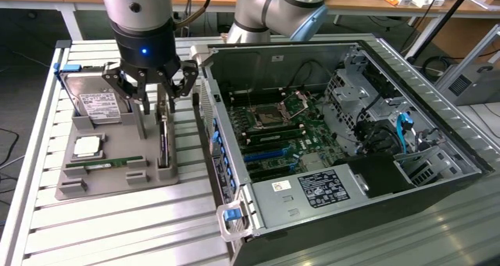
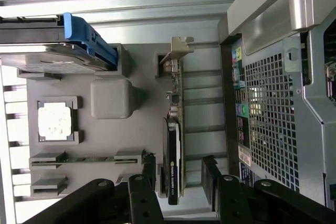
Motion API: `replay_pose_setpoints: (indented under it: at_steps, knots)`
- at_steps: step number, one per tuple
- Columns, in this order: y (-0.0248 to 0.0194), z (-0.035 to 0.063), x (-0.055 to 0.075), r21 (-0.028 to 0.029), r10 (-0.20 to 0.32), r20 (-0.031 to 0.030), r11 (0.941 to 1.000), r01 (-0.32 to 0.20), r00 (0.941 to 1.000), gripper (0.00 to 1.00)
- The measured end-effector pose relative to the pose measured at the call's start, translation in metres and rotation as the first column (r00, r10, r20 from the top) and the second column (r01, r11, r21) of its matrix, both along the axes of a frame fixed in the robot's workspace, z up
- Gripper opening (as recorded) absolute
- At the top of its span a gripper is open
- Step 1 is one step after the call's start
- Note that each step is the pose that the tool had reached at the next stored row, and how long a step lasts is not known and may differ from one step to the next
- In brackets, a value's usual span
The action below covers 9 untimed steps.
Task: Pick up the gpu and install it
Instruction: 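Pick up the gpu and move the gpu toward the slot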
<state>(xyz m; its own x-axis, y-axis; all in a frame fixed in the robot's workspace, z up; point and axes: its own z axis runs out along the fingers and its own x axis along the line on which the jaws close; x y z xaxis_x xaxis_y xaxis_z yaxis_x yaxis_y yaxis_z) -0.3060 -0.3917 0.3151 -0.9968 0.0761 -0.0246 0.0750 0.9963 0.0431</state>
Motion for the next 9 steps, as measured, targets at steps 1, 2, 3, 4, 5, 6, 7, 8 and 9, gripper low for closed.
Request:
replay_pose_setpoints:
  at_steps: [1, 2, 3, 4, 5, 6, 7, 8, 9]
  knots:
    - [0.0001, -0.0003, 0.0, -0.0002, 0.0, -0.0001, 1.0, 0.0, 1.0, 0.48]
    - [0.0003, -0.0006, 0.0, -0.0005, 0.0, -0.0002, 1.0, 0.0, 1.0, 0.48]
    - [0.0006, -0.0014, 0.0, -0.0009, 0.0, -0.0001, 1.0, 0.0, 1.0, 0.48]
    - [0.0008, -0.0019, 0.0, -0.0011, 0.0, -0.0001, 1.0, 0.0, 1.0, 0.48]
    - [0.0009, -0.0023, 0.0, -0.0012, 0.0, -0.0001, 1.0, 0.0, 1.0, 0.48]
    - [0.0011, -0.0029, 0.0, -0.0013, 0.0, 0.0, 1.0, 0.0, 1.0, 0.48]
    - [0.0014, -0.0034, 0.0, -0.0016, 0.0, -0.0001, 1.0, 0.0, 1.0, 0.48]
    - [0.0019, -0.0042, -0.0001, -0.002, 0.0, -0.0001, 1.0, 0.0, 1.0, 0.48]
    - [0.0022, -0.0048, -0.0001, -0.0023, 0.0, 0.0, 1.0, 0.0, 1.0, 0.48]
